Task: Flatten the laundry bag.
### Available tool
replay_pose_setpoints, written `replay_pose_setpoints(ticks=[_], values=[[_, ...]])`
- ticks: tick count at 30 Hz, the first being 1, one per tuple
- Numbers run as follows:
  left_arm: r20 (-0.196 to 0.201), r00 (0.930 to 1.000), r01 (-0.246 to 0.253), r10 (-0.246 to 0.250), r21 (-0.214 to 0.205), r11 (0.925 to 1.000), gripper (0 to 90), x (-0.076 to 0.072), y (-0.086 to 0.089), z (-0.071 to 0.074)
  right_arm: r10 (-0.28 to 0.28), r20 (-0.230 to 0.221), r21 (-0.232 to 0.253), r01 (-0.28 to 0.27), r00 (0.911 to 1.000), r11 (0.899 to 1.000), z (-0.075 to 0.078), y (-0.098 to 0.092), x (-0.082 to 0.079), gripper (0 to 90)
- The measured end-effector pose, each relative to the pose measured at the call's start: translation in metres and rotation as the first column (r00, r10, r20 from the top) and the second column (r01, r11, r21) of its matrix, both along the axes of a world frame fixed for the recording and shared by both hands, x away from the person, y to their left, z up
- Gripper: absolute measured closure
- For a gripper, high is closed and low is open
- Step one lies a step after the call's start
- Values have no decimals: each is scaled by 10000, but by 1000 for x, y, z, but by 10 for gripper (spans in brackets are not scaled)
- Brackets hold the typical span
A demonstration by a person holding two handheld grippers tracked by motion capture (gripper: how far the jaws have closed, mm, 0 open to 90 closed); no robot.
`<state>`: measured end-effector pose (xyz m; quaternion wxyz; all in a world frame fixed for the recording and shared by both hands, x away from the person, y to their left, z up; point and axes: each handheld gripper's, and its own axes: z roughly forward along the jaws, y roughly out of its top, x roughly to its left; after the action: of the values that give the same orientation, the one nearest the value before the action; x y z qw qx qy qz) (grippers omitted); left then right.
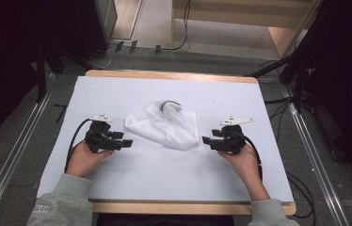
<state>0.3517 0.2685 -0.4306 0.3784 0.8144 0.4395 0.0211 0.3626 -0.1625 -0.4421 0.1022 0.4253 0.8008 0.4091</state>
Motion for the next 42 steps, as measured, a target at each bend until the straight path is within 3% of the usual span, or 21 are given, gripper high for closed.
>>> replay_pose_setpoints(ticks=[8, 19, 30, 38, 42], values=[[-71, 9999, -122, 122, -32, 9999, 369, -7, 3, 0, 435, 71, -163, -433, 9990, 9989, 10, 24, 12, 455], [-70, 9981, -612, 611, -106, 9981, 369, -21, 18, 0, 1148, 129, -2, -1148, 9933, 9934, 31, 59, 32, 580], [-79, 9964, -849, 848, -154, 9963, 369, -30, 26, 0, 2081, 140, -347, -2075, 9780, 9776, 30, 111, 48, 598], [-89, 9951, -989, 987, -177, 9949, 369, -35, 32, 0, 2249, 94, -328, -2245, 9743, 9739, 24, 136, 60, 582], [-122, 9950, -998, 996, -136, 9949, 368, -37, 34, -1, 2334, 54, -596, -2326, 9724, 9707, 20, 151, 66, 531]])
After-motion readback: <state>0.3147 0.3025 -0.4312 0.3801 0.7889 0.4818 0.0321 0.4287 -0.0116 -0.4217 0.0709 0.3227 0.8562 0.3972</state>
